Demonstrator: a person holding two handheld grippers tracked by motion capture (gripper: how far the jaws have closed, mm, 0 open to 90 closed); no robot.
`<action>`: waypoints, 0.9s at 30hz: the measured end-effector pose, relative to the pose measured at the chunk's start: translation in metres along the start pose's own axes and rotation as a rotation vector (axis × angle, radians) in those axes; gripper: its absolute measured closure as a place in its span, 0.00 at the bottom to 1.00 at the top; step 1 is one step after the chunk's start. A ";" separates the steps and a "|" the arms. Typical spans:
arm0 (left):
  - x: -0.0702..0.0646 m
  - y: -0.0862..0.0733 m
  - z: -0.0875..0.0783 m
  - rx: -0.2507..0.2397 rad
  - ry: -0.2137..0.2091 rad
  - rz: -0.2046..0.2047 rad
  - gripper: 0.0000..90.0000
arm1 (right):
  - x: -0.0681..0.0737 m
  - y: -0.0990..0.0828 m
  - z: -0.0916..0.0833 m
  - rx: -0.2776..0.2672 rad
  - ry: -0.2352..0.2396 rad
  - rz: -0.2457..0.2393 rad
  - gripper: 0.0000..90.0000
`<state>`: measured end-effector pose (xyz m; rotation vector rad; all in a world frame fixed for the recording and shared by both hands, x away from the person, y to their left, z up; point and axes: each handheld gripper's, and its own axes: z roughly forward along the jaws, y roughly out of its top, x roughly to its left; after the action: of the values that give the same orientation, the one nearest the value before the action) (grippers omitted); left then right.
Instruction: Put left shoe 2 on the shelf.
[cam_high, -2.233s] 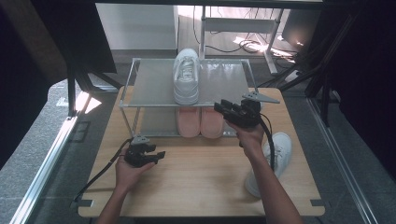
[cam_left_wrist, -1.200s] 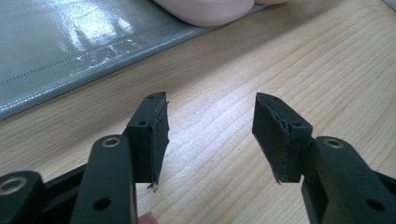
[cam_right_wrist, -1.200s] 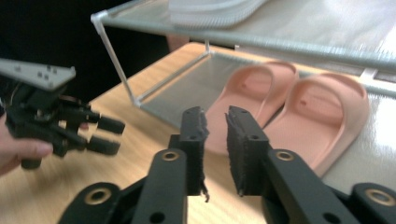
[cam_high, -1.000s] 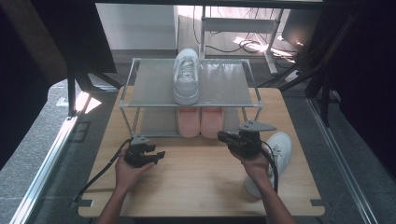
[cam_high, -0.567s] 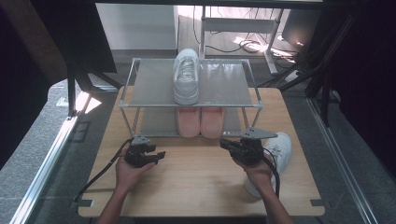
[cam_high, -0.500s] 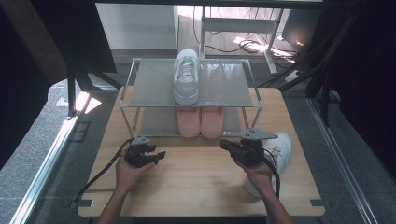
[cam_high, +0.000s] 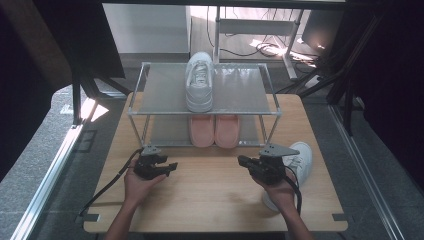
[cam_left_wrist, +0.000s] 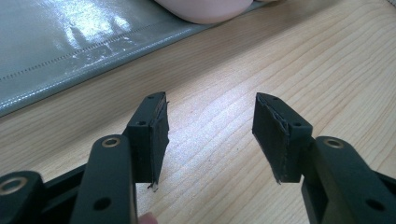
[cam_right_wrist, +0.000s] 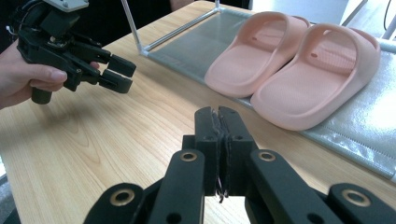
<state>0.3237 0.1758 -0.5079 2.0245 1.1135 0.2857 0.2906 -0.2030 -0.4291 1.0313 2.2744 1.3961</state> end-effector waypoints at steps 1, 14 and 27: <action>0.000 0.000 0.000 0.000 -0.002 -0.001 0.52 | 0.000 -0.001 -0.001 0.000 0.001 0.000 0.98; 0.000 0.000 0.001 0.006 -0.001 0.003 0.52 | 0.001 -0.011 -0.007 0.026 0.000 -0.003 0.99; 0.000 0.000 0.001 0.007 -0.001 0.004 0.52 | 0.001 -0.019 -0.012 0.048 -0.004 0.001 1.00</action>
<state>0.3238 0.1750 -0.5087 2.0330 1.1121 0.2835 0.2749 -0.2158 -0.4396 1.0492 2.3148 1.3449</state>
